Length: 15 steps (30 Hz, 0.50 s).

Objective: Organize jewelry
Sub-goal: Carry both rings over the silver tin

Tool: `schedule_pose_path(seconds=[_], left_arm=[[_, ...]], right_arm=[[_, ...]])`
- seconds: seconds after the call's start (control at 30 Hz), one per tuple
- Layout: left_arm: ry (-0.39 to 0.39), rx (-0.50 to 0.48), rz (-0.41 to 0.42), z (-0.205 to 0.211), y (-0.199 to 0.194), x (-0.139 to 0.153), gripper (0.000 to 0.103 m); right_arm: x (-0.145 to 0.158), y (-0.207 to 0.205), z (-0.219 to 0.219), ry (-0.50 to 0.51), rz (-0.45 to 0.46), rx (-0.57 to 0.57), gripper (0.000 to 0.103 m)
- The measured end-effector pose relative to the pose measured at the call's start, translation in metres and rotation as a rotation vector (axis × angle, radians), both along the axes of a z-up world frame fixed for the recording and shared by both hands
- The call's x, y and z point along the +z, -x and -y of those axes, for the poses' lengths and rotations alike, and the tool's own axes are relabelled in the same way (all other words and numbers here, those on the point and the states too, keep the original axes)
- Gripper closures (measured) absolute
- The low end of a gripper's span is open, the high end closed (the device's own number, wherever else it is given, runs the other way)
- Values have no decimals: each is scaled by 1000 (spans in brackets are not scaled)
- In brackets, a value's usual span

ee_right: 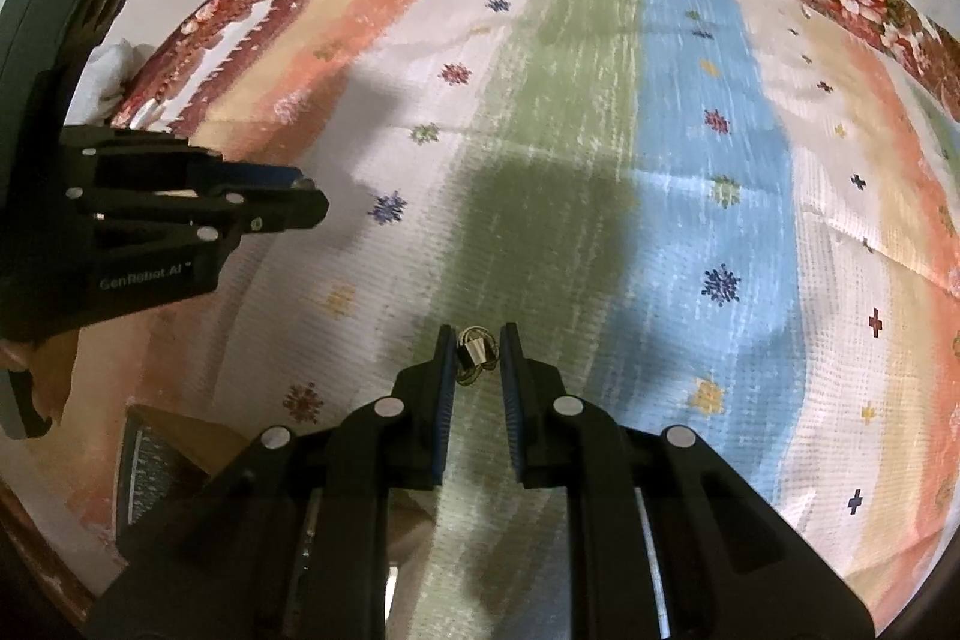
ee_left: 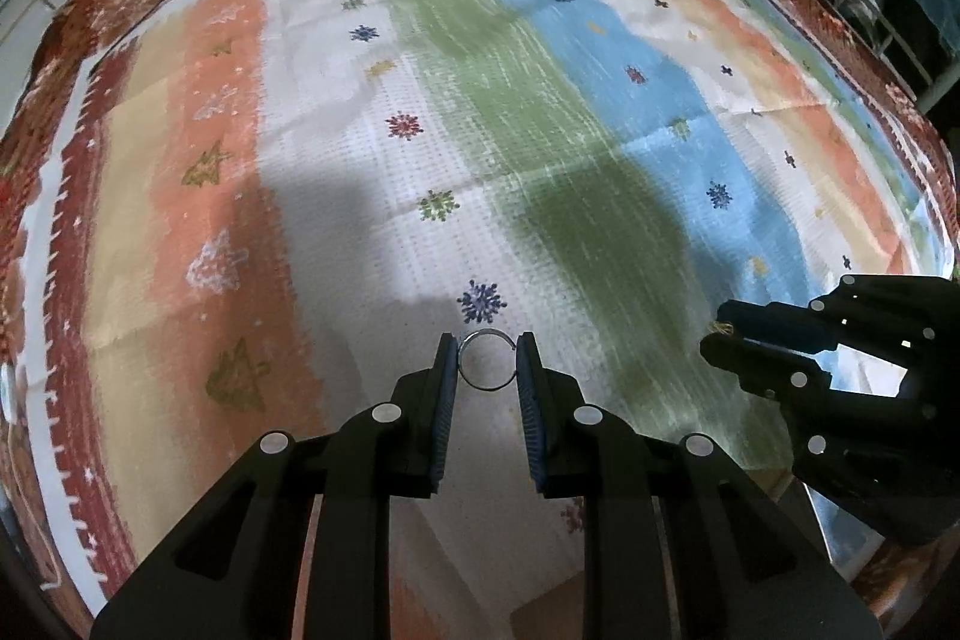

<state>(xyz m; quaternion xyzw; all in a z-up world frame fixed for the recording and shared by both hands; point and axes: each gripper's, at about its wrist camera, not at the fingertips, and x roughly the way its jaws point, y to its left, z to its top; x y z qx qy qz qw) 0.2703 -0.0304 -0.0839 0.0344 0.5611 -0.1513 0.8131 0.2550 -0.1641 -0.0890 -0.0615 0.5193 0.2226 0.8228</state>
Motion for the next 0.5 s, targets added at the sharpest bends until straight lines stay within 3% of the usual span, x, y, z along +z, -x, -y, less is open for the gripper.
schedule_pose_path(seconds=[0.5], left_arm=[[84, 31, 73, -7, 41, 39, 84]], right_arm=[[30, 23, -3, -75, 68, 17, 87]])
